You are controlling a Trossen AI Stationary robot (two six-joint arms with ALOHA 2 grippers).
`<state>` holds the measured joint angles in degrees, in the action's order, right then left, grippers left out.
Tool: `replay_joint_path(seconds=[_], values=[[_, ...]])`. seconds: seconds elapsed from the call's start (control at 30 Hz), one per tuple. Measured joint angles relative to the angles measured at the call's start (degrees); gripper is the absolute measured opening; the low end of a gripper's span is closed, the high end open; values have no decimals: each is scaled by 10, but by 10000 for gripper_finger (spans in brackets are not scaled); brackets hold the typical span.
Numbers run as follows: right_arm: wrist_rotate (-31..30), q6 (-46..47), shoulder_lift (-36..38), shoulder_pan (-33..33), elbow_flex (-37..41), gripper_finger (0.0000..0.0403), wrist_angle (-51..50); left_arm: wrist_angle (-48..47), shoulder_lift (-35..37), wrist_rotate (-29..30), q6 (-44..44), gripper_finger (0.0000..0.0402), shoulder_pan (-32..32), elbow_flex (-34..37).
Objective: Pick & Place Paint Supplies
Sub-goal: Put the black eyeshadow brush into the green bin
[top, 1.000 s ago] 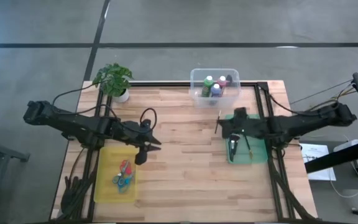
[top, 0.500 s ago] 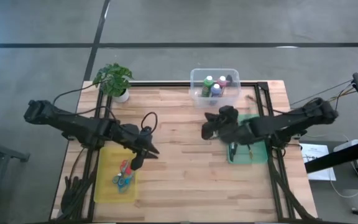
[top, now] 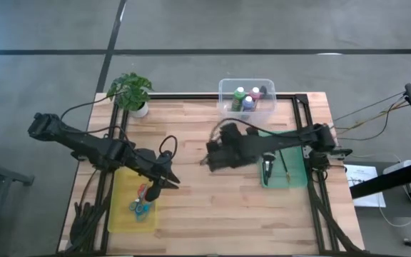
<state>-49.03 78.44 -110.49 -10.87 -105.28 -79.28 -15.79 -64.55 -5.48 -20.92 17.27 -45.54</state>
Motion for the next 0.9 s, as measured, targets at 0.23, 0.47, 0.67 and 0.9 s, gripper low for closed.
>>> replay_joint_path(seconds=[0.23, 0.47, 0.67, 0.9], values=[[113, 50, -46, 33, 13, 49, -25, 0, 0, -21, -4, 112, 4, 0], [153, 103, -38, 28, 97, 157, 49, -2, 0, -32, -6, 112, 4, 0], [165, 194, -45, 16, 142, 177, 52, -5, 0, -32, -18, 112, 4, -2], [170, 263, -50, 14, 185, 178, 59, -4, 0, -43, -46, 112, 4, -3]])
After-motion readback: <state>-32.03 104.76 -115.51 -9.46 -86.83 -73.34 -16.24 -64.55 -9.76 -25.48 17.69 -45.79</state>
